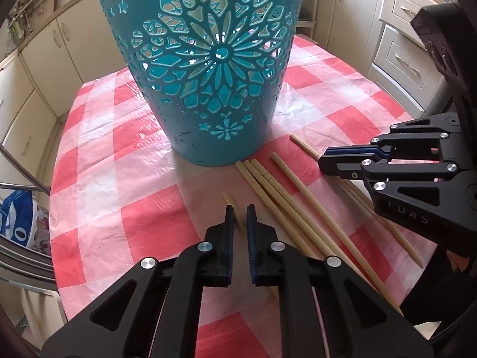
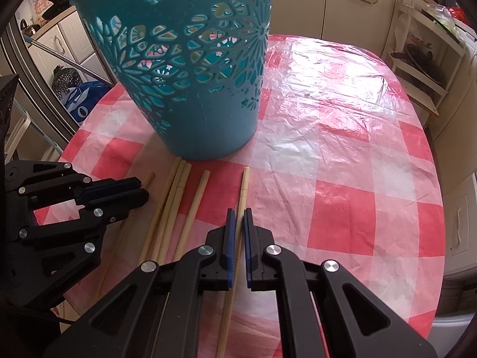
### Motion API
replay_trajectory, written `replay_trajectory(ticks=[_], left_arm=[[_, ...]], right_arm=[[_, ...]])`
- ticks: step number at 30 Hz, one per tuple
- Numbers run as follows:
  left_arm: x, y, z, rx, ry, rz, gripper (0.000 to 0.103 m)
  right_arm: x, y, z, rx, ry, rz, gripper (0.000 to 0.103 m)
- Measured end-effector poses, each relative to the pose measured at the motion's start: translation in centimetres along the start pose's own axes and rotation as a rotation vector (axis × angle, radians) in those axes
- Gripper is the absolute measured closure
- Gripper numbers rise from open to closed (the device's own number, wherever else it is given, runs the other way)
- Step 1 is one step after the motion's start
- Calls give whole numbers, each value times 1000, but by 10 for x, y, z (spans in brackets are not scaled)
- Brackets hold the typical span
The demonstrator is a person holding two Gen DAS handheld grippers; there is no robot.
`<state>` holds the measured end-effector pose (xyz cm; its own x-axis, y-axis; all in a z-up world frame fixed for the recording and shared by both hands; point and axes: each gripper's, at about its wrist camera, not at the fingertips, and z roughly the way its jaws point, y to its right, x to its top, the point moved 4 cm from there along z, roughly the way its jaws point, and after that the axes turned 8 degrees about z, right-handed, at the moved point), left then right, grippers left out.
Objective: Organize utensils
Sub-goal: 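Align the left tool on a chopstick and close it, then lift the stick with the left tool over the basket and open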
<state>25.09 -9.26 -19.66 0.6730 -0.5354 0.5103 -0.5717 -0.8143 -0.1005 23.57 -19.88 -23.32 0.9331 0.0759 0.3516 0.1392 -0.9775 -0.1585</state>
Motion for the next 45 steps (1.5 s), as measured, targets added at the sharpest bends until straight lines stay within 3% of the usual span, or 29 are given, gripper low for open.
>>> replay_trajectory(ticks=[8, 15, 23, 31, 42, 45], left_arm=[[8, -1, -23, -10, 91, -2, 96], [20, -2, -56, -32, 247, 0, 97], [30, 4, -85, -79, 363, 4, 99], [54, -18, -154, -150, 601, -87, 99], [119, -58, -233, -94, 868, -171, 99], [135, -69, -244, -42, 925, -196, 99]], right_arm=[[-1, 0, -1, 3, -1, 5, 97], [-1, 0, -1, 3, -1, 5, 97], [-2, -1, -1, 5, -3, 4, 97], [-2, 2, -2, 19, -9, 23, 97], [0, 7, -3, 48, -10, 54, 97], [0, 9, -2, 50, -12, 57, 97]])
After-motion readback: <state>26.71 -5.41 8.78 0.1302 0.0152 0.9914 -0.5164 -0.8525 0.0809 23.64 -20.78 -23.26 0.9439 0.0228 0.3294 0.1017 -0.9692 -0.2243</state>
